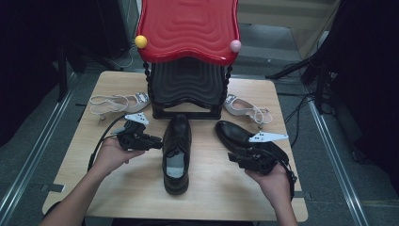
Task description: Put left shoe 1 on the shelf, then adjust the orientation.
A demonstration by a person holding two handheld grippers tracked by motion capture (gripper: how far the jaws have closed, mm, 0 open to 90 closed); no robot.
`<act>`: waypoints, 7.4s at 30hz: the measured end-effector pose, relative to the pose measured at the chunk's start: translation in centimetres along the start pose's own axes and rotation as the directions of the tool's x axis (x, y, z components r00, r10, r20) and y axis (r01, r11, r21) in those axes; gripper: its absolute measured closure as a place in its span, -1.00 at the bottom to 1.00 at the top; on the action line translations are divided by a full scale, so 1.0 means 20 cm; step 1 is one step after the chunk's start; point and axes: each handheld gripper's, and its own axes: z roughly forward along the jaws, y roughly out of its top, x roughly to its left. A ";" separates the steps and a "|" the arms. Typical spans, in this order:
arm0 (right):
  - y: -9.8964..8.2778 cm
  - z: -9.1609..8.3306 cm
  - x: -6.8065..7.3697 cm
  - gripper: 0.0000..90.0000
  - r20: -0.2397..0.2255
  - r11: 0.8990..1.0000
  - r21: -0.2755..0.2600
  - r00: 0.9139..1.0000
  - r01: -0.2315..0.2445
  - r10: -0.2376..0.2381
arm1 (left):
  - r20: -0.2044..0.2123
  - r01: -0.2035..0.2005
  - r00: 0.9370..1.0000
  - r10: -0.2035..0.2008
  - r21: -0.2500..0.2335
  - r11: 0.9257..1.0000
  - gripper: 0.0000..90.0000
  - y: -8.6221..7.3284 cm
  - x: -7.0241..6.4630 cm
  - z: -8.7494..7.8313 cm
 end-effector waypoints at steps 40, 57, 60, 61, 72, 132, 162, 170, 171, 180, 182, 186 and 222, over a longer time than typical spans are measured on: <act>0.12 0.12 0.31 0.42 -0.037 1.000 0.030 0.999 -0.004 0.005 | 0.065 0.052 0.996 -0.055 0.051 0.997 1.00 0.00 -0.15 0.38; 0.15 0.28 0.52 0.39 -0.090 0.986 0.158 0.996 0.043 -0.029 | 0.041 -0.004 0.999 0.005 -0.027 1.000 0.82 0.20 -0.08 0.01; 0.15 0.32 0.53 0.35 -0.092 0.983 0.176 0.995 0.044 -0.028 | 0.028 -0.011 1.000 0.012 -0.040 0.999 0.83 0.26 -0.06 -0.04; 0.16 0.34 0.54 0.34 -0.094 0.982 0.187 0.995 0.037 -0.020 | 0.019 -0.012 1.000 0.012 -0.045 0.999 0.84 0.29 -0.05 -0.07; 0.16 0.53 0.57 0.23 -0.038 0.962 0.273 0.999 -0.003 0.014 | -0.003 -0.042 0.999 0.042 -0.088 0.995 0.91 0.48 -0.02 -0.21; 0.19 0.27 0.24 0.94 -0.158 0.972 0.228 0.983 -0.054 0.091 | -0.184 -0.061 0.983 0.027 -0.179 0.982 1.00 1.31 0.08 -0.46; 0.52 -0.02 0.28 0.94 -0.182 0.995 0.094 0.983 0.025 -0.008 | -0.198 -0.048 0.980 0.010 -0.189 0.981 1.00 1.29 0.07 -0.47; 0.66 0.04 0.28 0.94 -0.145 0.997 0.060 0.989 0.048 -0.039 | -0.174 -0.022 0.985 -0.013 -0.201 0.979 1.00 1.28 0.08 -0.48; 0.66 0.04 0.28 0.94 -0.145 0.997 0.060 0.989 0.048 -0.039 | -0.176 -0.023 0.984 -0.013 -0.200 0.979 1.00 1.28 0.08 -0.48; 0.82 0.14 0.32 0.94 -0.071 0.995 0.022 0.993 0.100 -0.098 | -0.216 -0.041 0.976 -0.002 -0.196 0.980 1.00 1.30 0.05 -0.46; 0.85 0.17 0.34 0.94 -0.039 0.992 0.025 0.992 0.125 -0.124 | -0.214 -0.048 0.977 0.006 -0.192 0.980 1.00 1.30 0.06 -0.46; 0.91 0.25 0.35 0.94 -0.023 0.993 0.013 0.992 0.121 -0.121 | -0.192 -0.018 0.981 -0.016 -0.178 0.984 1.00 1.30 0.07 -0.47; 1.01 0.71 0.32 0.93 0.147 0.975 -0.135 0.977 0.174 -0.154 | -0.192 -0.020 0.981 -0.013 -0.173 0.985 1.00 1.29 0.07 -0.48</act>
